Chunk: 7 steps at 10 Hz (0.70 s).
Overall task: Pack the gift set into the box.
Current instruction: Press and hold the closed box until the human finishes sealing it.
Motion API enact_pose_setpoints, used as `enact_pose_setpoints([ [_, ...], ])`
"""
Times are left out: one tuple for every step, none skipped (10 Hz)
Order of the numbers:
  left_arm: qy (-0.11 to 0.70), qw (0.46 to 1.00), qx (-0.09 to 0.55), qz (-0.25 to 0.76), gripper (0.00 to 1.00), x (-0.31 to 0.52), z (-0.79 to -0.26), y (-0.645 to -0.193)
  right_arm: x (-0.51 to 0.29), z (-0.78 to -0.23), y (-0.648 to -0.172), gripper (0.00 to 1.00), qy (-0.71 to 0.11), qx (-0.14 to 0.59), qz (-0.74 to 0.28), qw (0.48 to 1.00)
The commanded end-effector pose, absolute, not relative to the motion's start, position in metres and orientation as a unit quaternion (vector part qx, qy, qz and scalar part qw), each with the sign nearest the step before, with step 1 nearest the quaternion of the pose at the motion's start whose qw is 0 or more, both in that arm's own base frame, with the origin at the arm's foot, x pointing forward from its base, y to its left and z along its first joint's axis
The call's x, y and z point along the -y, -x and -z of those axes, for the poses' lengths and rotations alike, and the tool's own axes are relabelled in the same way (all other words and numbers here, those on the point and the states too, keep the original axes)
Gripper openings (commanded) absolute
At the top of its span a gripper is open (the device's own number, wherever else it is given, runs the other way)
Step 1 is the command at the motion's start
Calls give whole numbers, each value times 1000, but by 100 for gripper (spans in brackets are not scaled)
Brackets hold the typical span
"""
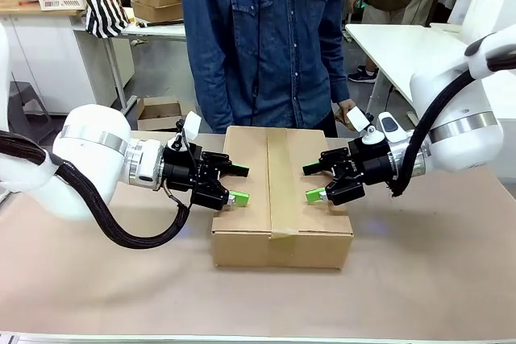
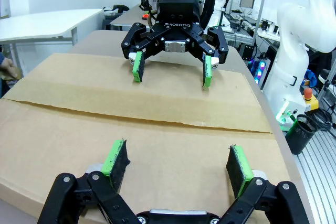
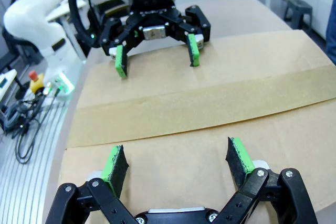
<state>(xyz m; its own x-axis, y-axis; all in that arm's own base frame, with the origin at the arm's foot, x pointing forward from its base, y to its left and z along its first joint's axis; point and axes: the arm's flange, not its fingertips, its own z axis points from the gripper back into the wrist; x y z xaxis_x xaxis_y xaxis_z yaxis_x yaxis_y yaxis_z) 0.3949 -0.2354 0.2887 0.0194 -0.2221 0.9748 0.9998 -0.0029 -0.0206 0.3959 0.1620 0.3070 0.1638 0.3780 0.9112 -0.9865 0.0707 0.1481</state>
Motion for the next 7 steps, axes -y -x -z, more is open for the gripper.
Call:
enact_pose_setpoints([
  [450, 559, 432, 546, 100, 234, -284, -395, -161, -302, -394, 100, -422, 357, -530, 642],
  [450, 559, 432, 546, 100, 234, -284, -395, -161, -302, -394, 100, -422, 357, -530, 642],
  [450, 559, 432, 546, 100, 234, -284, -395, -161, -302, -394, 100, -422, 357, -530, 642],
  [450, 559, 432, 546, 100, 234, -284, -395, -161, -302, -394, 100, -422, 357, -530, 642],
  [447, 556, 435, 549, 100, 235, -289, -395, -162, -307, -396, 100, -421, 361, -536, 636],
  [484, 590, 397, 511, 100, 232, -304, -398, -166, -327, -393, 100, -436, 346, -510, 656],
  [514, 641, 334, 463, 100, 225, -330, -398, -164, -353, -383, 100, -455, 306, -431, 716],
])
